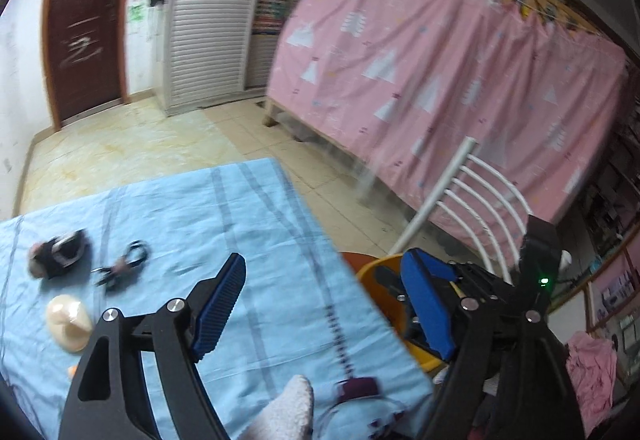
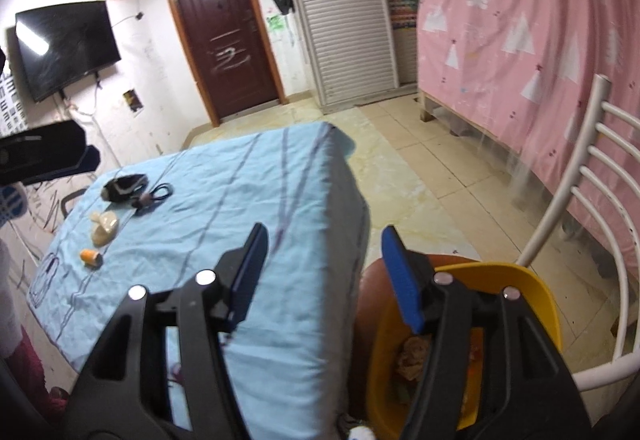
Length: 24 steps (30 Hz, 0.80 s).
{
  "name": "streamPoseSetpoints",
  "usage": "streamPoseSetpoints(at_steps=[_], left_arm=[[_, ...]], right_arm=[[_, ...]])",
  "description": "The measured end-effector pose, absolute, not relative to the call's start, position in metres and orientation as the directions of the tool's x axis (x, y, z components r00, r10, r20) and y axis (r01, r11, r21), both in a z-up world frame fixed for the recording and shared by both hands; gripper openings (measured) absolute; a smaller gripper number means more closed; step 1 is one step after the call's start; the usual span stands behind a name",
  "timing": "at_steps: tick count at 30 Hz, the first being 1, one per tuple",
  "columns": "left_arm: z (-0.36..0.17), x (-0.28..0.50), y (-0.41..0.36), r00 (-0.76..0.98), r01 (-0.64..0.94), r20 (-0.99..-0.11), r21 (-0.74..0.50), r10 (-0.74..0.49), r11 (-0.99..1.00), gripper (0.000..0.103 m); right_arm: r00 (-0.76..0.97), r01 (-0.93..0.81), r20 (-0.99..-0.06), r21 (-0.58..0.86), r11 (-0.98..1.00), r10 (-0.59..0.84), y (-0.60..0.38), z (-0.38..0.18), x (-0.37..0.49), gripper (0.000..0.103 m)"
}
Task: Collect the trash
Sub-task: 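Move both open grippers back to the bed, then grasp the cream round disc with left gripper while right gripper grasps black cable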
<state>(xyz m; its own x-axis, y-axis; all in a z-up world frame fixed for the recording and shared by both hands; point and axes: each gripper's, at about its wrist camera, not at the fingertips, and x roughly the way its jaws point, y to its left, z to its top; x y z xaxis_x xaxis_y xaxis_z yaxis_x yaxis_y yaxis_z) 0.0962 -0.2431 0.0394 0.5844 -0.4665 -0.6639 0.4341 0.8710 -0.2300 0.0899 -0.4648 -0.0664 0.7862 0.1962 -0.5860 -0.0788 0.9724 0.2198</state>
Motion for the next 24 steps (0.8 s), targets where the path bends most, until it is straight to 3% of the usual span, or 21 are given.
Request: streamPoseSetpoints(at_steps=[12, 18, 24], left_arm=[[0.016, 0.112, -0.135, 0.660, 0.197, -0.690, -0.223, -0.297, 0.955, 0.072], [-0.003, 0.123, -0.095, 0.661, 0.093, -0.720, -0.197, -0.208, 0.976, 0.082], [-0.023, 0.137, -0.063, 0.627, 0.057, -0.759, -0.180, -0.175, 0.982, 0.085]], right_arm=[[0.748, -0.192, -0.610, 0.177, 0.965, 0.261, -0.397, -0.061, 0.112, 0.062], [0.728, -0.241, -0.624, 0.153, 0.958, 0.283, -0.365, -0.058, 0.120, 0.064], [0.711, -0.278, -0.635, 0.140, 0.950, 0.301, -0.342, -0.059, 0.129, 0.067]])
